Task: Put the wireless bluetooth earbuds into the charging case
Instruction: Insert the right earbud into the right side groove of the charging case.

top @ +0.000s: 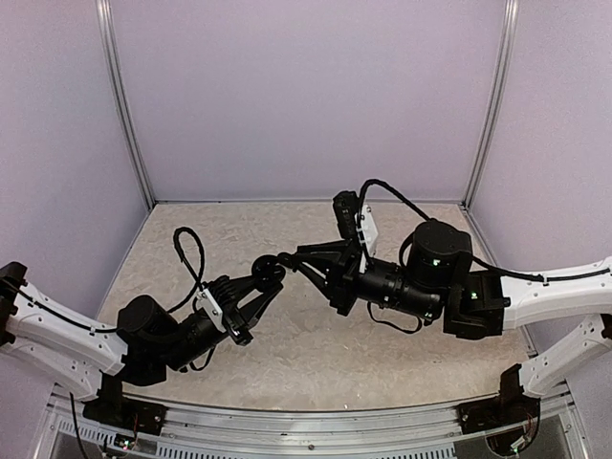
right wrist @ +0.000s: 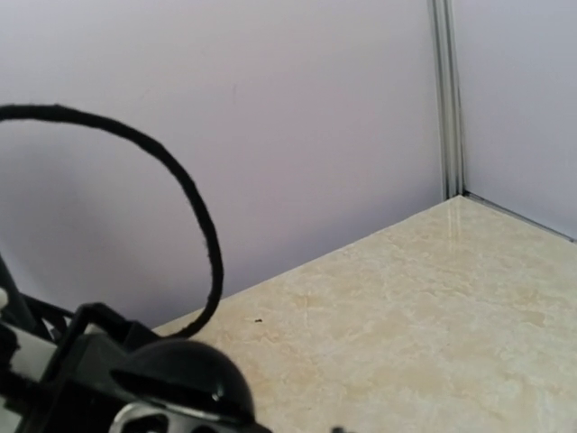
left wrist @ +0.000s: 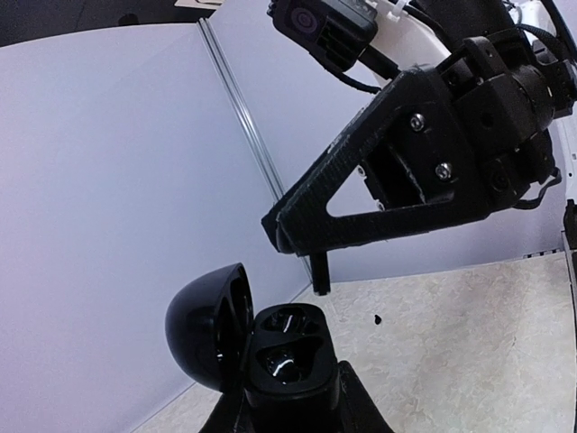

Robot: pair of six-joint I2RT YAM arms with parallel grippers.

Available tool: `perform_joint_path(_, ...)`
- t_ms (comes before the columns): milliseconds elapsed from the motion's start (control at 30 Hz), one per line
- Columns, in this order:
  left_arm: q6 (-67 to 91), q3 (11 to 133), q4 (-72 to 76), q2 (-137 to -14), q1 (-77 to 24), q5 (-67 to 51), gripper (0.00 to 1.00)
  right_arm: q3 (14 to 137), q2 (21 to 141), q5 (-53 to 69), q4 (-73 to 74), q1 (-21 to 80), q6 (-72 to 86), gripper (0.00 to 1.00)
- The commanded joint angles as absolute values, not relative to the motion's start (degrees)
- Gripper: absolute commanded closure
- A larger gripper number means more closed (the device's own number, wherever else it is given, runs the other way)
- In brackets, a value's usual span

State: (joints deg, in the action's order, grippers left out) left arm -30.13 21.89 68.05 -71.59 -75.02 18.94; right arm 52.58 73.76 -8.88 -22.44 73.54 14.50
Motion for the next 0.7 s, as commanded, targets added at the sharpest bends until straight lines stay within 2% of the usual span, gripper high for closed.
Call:
perform_joint_path(0, -30.8, 22.1, 70.6, -72.5, -75.0, 20.7, 0.89, 54.0, 75.5, -11.4, -24.5, 74.8, 17.0, 1.0)
perform_joint_path(667, -31.2, 23.0, 70.6, -75.5, -75.0, 22.7, 0.89, 56.2, 76.9, -13.8, -24.9, 76.1, 13.1, 1.0)
